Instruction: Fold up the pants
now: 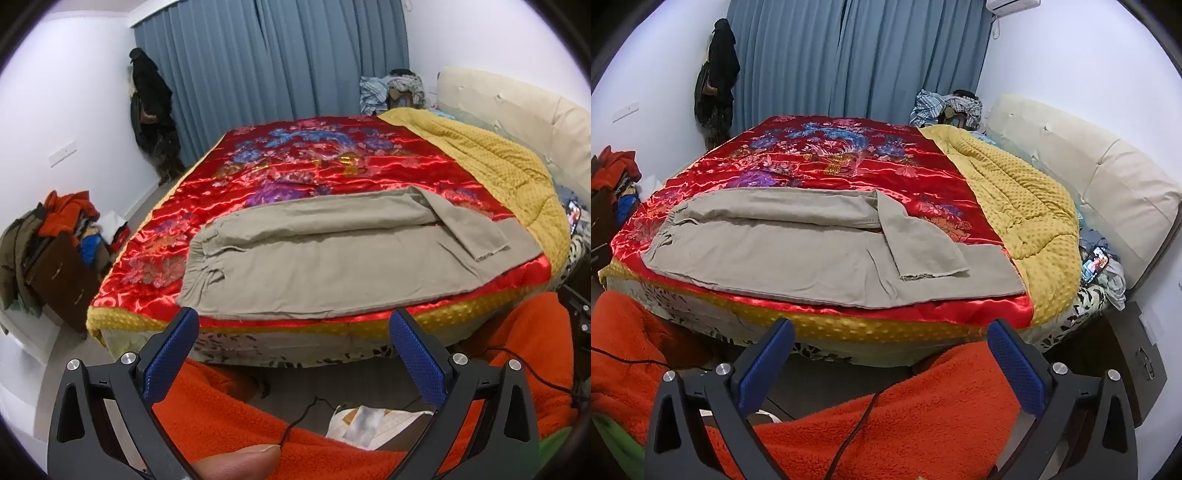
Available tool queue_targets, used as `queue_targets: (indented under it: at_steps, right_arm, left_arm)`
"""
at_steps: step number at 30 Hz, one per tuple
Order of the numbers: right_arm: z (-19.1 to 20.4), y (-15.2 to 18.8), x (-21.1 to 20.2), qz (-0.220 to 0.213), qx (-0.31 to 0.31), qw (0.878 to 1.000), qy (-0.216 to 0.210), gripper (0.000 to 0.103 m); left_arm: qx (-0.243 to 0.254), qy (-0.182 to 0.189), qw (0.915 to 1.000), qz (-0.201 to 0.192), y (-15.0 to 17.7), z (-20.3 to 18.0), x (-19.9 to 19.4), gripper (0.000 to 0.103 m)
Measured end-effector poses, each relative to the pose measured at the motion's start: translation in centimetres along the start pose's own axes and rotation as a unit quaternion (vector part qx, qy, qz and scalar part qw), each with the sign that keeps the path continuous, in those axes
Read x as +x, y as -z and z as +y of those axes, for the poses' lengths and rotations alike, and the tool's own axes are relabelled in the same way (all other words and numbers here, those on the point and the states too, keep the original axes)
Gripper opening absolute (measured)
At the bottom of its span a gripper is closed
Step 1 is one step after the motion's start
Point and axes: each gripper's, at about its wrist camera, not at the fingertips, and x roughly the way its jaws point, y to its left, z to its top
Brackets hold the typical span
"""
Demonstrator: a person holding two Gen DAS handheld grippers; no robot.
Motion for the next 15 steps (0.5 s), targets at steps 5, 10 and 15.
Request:
queue_targets:
  at_steps: [5,10,15]
  right_arm:
    - [-0.06,-0.02,0.29,0.005,0.001,1.000,0.003,0.103]
    - [-0.18,-0.20,-0.27,-0.008,0.001,1.000,0.013,0.103]
    - [-0.27,-0.08,0.10,-0.001,0.002,1.000,0.010,0.103]
  left_arm:
    - [0.000,-0.002,1.0000,-0.005,-0.06,-0.01,-0.15,0.102]
    - [-0.015,-0.007,0.9998,-0.008,-0.23,0.49,-0.15,0.102]
    - [-0.011,-0.006,0.9999,-0.006,-0.07,0.28,-0.12,0.102]
